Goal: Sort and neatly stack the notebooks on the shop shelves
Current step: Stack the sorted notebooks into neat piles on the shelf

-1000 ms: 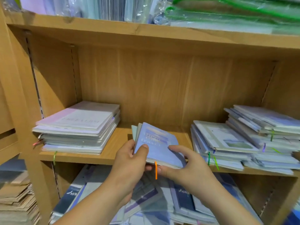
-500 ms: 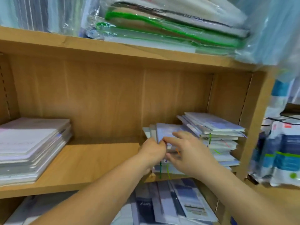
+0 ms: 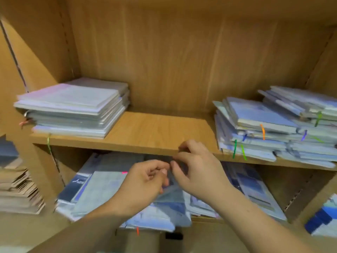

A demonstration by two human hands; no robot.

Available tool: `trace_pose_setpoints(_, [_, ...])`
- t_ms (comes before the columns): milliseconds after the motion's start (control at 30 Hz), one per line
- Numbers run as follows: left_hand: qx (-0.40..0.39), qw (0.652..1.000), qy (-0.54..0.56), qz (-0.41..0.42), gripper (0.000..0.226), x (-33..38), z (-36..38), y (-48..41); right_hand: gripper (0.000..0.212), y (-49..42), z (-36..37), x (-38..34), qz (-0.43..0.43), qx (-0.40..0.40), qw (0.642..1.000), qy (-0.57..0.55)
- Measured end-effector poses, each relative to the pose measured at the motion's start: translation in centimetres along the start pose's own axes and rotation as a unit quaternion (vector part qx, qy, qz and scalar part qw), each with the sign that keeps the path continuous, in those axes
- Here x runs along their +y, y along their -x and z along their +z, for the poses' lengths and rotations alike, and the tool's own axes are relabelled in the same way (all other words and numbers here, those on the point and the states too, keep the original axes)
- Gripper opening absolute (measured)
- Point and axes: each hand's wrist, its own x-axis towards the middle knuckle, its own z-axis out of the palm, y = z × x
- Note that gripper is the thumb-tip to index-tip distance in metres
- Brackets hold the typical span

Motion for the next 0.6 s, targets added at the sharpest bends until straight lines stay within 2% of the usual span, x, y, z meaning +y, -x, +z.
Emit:
trace_pose_setpoints(100, [0.014, 0.991, -0.047, -0.128, 0.028, -6.4, -3.1, 2.8, 0.023, 0.0, 5.1, -2.3, 0.0, 0.035, 0.999, 0.024])
trace_pose_setpoints(200, [-0.026, 0.982, -0.154, -0.107, 0.021, -10.8, -6.3, 4.6, 0.029, 0.3, 10.0, -5.1, -0.082, 0.082, 0.993, -0.022])
trace_pose_setpoints(267, [-0.047, 0.973, -0.197, -0.107, 0.02, -12.5, -8.1, 5.4, 0.033, 0.3, 12.9, -6.9, -0.091, 0.086, 0.991, -0.037])
trace_pose_setpoints(333, [-0.024, 0.971, -0.191, -0.139, 0.022, -13.3, -9.7, 5.5, 0.052, 0.0, 15.0, -7.8, -0.055, 0.093, 0.994, -0.023])
trace_pose_setpoints(400, [0.057, 0.96, -0.237, -0.136, 0.024, -14.1, -11.6, 4.3, 0.067, -0.5, 16.5, -8.4, -0.039, 0.098, 0.994, -0.033])
trace_pose_setpoints(467, [0.117, 0.939, -0.289, -0.147, 0.02, -14.9, -13.8, 2.8, 0.075, -0.3, 17.9, -9.2, -0.062, 0.068, 0.995, -0.043])
trace_pose_setpoints(500, [0.111, 0.923, -0.326, -0.172, 0.025, -15.5, -14.7, 2.0, 0.075, 0.0, 18.6, -9.6, -0.08, 0.035, 0.995, -0.052])
trace_pose_setpoints(567, [0.047, 0.878, -0.405, -0.25, 0.052, -16.8, -15.8, 1.3, 0.068, 0.6, 19.8, -10.1, -0.099, -0.061, 0.991, -0.068])
trace_pose_setpoints(600, [0.027, 0.87, -0.404, -0.281, 0.06, -17.3, -15.9, 1.2, 0.063, 0.7, 20.2, -10.0, -0.083, -0.107, 0.988, -0.074])
